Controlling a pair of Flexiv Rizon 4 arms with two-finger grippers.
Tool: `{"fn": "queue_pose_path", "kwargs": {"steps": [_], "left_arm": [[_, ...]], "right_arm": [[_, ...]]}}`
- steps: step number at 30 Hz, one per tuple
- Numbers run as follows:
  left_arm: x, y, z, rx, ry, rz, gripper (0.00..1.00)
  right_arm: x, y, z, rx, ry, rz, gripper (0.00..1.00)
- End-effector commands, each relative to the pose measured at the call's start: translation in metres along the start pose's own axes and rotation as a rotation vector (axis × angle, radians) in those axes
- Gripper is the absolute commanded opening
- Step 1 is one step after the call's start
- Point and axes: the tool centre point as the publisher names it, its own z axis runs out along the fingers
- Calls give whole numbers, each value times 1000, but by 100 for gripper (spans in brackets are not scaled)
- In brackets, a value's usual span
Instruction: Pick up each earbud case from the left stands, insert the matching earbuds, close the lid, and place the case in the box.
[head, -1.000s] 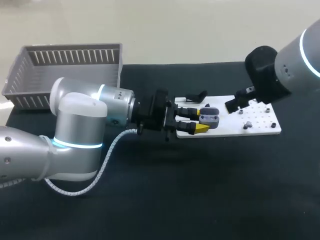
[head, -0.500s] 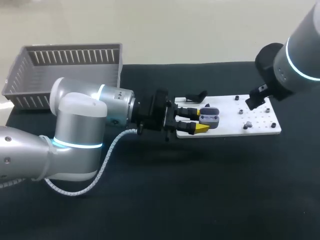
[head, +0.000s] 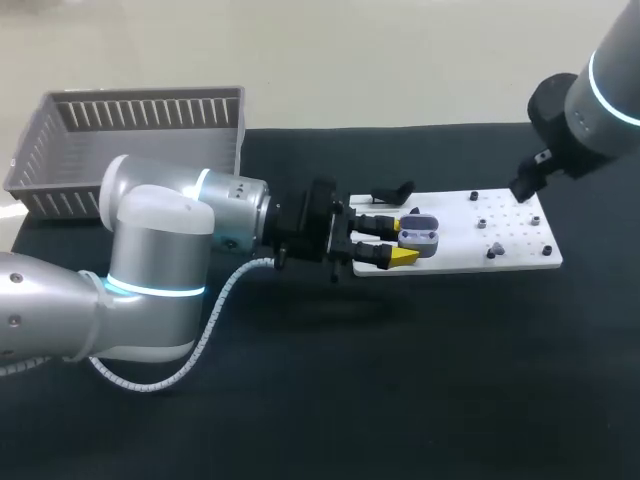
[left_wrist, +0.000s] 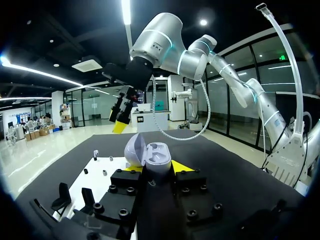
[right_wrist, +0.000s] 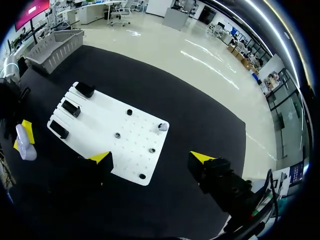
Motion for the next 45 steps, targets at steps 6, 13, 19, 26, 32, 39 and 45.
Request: {"fn": "queue_pose_path", "kwargs": {"steps": [6, 13, 19, 26, 32, 39, 45], "left_arm": [[1, -1, 0, -5, -4, 3, 0], [1, -1, 0, -5, -4, 3, 0], [1, -1, 0, -5, -4, 3, 0], [1, -1, 0, -5, -4, 3, 0], [1, -1, 0, -5, -4, 3, 0], [1, -1, 0, -5, -4, 3, 0], [1, -1, 0, -5, -4, 3, 0]], "right_arm": [[-1, 3, 4, 9, -2, 2, 100], [-1, 3, 4, 9, -2, 2, 100], [-4, 2, 4, 4, -4, 0, 100], [-14, -3, 21, -11, 32, -30, 100], [-20, -10, 35, -48, 53, -55, 100], [-23, -14, 52, -54, 84, -50, 100], [-20, -13, 64, -56, 104, -36, 100]]}}
